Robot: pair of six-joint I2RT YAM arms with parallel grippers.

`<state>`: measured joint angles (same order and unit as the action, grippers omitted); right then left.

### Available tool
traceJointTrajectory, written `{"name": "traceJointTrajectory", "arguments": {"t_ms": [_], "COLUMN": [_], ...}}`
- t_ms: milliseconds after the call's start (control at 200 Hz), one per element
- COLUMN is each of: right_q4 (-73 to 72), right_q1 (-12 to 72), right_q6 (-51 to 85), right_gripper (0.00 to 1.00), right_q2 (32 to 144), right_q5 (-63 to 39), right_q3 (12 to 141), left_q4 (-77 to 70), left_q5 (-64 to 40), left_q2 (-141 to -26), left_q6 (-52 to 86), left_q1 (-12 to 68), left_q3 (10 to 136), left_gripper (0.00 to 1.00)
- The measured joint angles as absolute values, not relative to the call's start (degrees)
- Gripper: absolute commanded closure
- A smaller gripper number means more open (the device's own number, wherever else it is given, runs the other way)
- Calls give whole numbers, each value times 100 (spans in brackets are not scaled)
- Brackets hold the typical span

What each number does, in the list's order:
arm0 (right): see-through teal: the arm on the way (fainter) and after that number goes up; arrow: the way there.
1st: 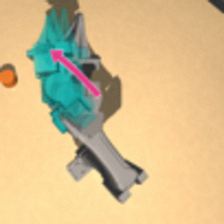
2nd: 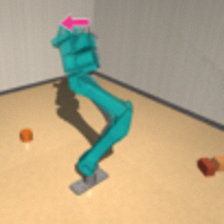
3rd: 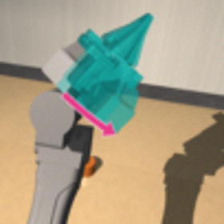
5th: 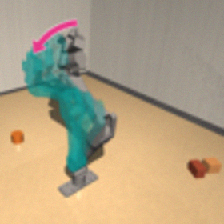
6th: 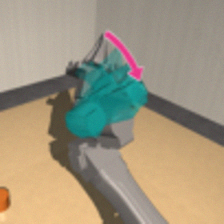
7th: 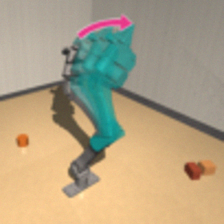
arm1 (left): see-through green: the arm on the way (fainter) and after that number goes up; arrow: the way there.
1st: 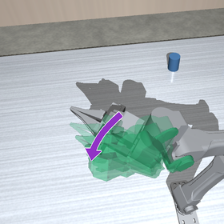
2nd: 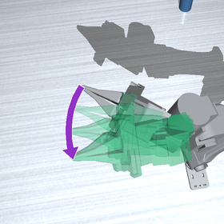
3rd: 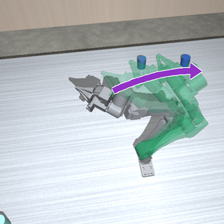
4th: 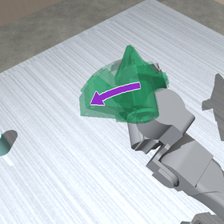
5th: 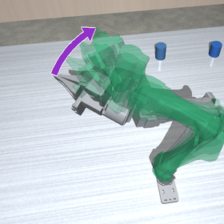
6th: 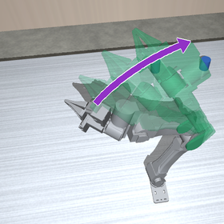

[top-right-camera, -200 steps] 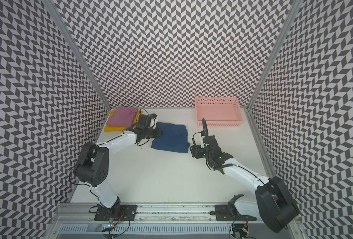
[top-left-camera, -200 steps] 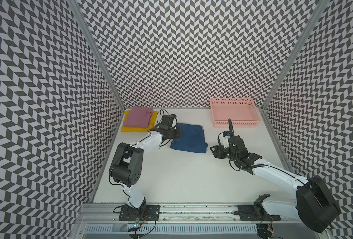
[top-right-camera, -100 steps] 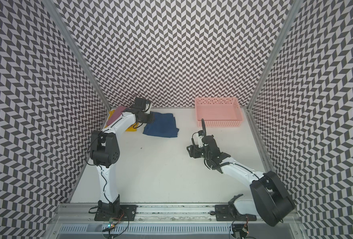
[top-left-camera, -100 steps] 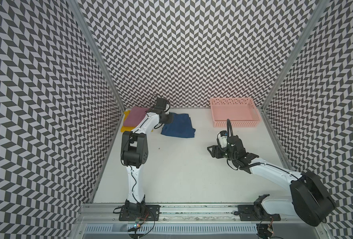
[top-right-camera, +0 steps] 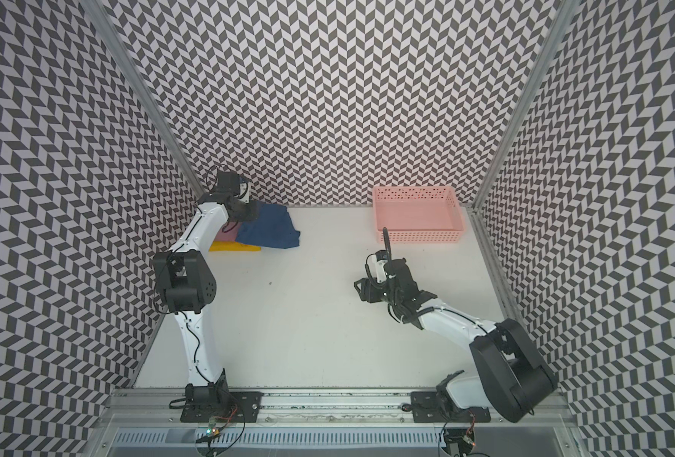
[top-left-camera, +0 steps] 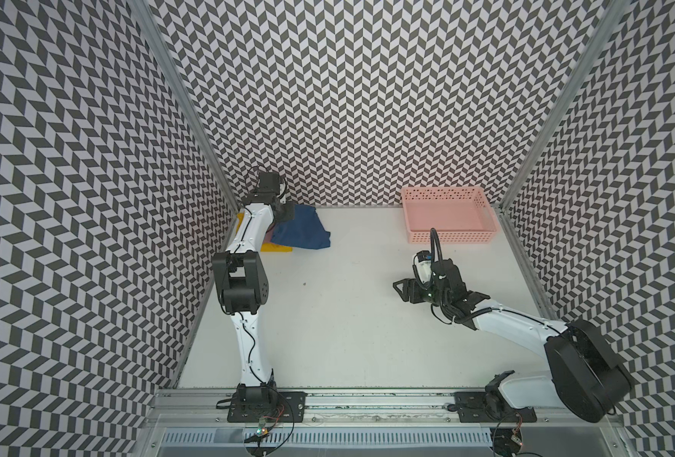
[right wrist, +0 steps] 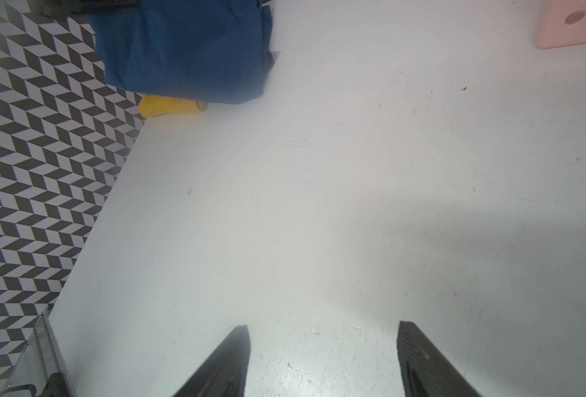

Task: Fold and stack t-shirts
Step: Place the T-shirt at the t-shirt.

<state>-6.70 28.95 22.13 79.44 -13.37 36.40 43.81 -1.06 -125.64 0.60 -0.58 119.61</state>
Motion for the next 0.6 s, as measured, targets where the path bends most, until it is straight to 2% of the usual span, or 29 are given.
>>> {"name": "traceJointTrajectory", "arguments": {"t_ms": [210,601], "right_q4": [-692,-694], "right_q1": [2895,2895], "right_q6": [2231,2233], "right_gripper": [32,33], "right_q2": [8165,8495], "right_q5": [-1398,-1481], "right_q3": [3642,3861], "left_q4": [4598,4718], "left_q5": [183,517], "left_q2": [-13345,-13498], "left_q6": [-163,-292], "left_q1": [-19,-373], "left_q3": [13225,13419], "left_gripper": [100,100]}}
